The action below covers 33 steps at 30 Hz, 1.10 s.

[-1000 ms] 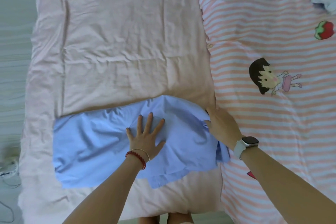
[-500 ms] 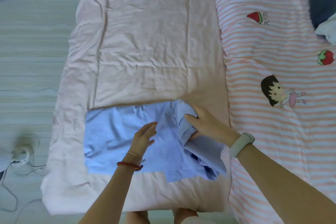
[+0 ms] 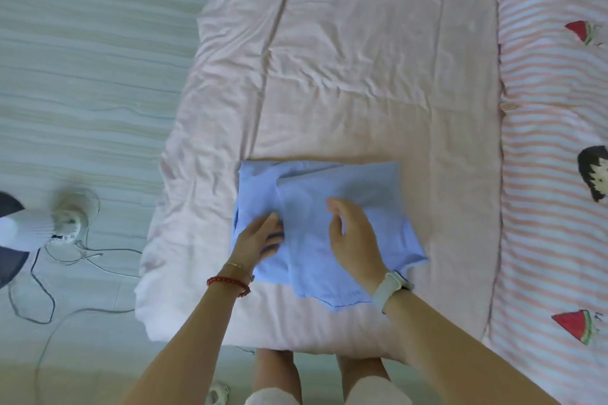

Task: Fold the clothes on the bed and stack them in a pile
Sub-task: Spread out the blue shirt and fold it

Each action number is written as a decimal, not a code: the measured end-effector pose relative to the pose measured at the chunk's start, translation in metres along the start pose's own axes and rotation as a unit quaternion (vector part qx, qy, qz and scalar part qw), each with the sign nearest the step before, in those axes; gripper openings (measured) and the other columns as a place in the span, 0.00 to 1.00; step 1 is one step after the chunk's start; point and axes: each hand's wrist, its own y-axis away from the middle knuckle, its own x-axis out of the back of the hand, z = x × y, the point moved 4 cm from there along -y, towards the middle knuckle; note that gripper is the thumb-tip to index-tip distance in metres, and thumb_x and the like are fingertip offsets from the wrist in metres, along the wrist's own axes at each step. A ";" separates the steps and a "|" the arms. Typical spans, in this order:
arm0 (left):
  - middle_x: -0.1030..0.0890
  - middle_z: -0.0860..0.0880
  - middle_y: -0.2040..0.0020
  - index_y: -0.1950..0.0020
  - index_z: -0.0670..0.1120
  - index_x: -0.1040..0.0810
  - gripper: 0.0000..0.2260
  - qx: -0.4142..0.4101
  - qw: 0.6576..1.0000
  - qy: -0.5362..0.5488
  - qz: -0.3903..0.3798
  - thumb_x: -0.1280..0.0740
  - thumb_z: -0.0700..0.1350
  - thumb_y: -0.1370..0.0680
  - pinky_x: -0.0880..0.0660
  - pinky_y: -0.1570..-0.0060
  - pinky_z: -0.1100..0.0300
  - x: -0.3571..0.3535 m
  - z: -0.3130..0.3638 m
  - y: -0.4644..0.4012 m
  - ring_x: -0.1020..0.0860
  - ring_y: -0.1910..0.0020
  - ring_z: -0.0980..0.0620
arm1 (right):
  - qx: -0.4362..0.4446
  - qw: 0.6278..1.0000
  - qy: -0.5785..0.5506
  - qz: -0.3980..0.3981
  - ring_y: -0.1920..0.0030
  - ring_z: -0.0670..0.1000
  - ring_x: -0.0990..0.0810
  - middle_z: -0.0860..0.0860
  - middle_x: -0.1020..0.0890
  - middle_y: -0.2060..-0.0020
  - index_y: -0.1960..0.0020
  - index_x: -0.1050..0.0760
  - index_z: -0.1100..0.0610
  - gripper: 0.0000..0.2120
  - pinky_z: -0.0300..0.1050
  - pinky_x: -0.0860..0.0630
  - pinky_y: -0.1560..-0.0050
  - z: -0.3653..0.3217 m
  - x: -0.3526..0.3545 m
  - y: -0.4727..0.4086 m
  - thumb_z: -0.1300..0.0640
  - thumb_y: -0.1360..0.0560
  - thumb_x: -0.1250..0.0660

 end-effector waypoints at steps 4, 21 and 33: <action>0.22 0.43 0.49 0.42 0.38 0.27 0.13 -0.093 0.993 -0.065 0.034 0.34 0.43 0.23 0.27 0.46 0.52 -0.024 0.017 -0.007 0.26 0.50 0.48 | -0.066 0.987 0.090 0.113 0.43 0.65 0.26 0.61 0.22 0.46 0.41 0.25 0.66 0.19 0.55 0.31 0.43 0.061 0.040 0.037 0.75 0.30 0.38; 0.34 0.54 0.67 0.66 0.50 0.36 0.14 -0.178 0.953 -0.120 0.216 0.38 0.48 0.21 0.36 0.71 0.79 -0.049 0.084 -0.044 0.33 0.66 0.57 | -0.308 0.920 -0.203 0.135 0.66 0.55 0.27 0.55 0.26 0.69 0.61 0.28 0.62 0.10 0.44 0.29 0.66 0.152 0.062 0.078 0.61 0.22 0.39; 0.22 0.50 0.47 0.35 0.45 0.29 0.27 -0.026 0.986 -0.110 0.120 0.30 0.57 0.29 0.29 0.52 0.58 -0.037 0.040 -0.046 0.24 0.48 0.51 | -0.207 0.975 -0.022 0.077 0.50 0.50 0.25 0.49 0.23 0.48 0.42 0.29 0.57 0.10 0.43 0.28 0.53 0.162 0.040 0.108 0.60 0.23 0.37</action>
